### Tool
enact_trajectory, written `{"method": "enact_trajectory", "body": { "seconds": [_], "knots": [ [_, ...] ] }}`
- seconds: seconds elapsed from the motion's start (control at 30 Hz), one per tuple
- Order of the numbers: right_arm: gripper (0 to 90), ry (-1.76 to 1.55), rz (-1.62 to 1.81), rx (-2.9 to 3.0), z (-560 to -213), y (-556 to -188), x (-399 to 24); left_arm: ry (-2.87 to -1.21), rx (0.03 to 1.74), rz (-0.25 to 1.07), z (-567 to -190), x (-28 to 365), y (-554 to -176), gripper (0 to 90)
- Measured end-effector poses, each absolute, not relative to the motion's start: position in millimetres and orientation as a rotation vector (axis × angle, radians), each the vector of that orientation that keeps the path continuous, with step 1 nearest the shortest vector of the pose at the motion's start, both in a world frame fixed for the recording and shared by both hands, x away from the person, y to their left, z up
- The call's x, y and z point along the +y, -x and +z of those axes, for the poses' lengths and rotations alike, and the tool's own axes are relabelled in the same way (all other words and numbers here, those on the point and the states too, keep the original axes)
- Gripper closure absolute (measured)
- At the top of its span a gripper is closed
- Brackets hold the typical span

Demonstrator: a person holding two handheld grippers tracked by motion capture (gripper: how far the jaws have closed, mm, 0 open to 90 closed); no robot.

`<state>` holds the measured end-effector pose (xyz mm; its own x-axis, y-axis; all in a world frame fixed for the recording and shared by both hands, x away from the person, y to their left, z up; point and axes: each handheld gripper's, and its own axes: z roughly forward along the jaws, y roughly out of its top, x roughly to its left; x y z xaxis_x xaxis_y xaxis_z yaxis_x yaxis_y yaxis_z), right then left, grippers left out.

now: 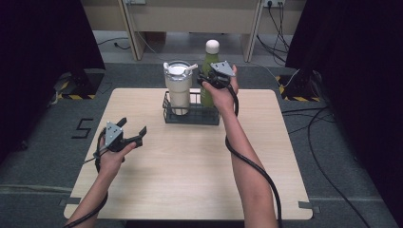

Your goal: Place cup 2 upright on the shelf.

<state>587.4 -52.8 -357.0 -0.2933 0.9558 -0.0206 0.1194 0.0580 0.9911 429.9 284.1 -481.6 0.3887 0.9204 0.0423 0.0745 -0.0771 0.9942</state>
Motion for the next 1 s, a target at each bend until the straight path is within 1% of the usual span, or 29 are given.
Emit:
{"method": "enact_trajectory", "body": {
  "seconds": [0.7,1.0],
  "knots": [
    [23.3,-1.149,1.273,1.602,-383,-595,-51,-1.482,0.941,0.908,-483,283,-430,10.2],
    [23.3,-1.152,1.271,1.606,-385,-596,-51,-1.488,0.939,0.905,-483,282,-430,10.2]
  ]
}}
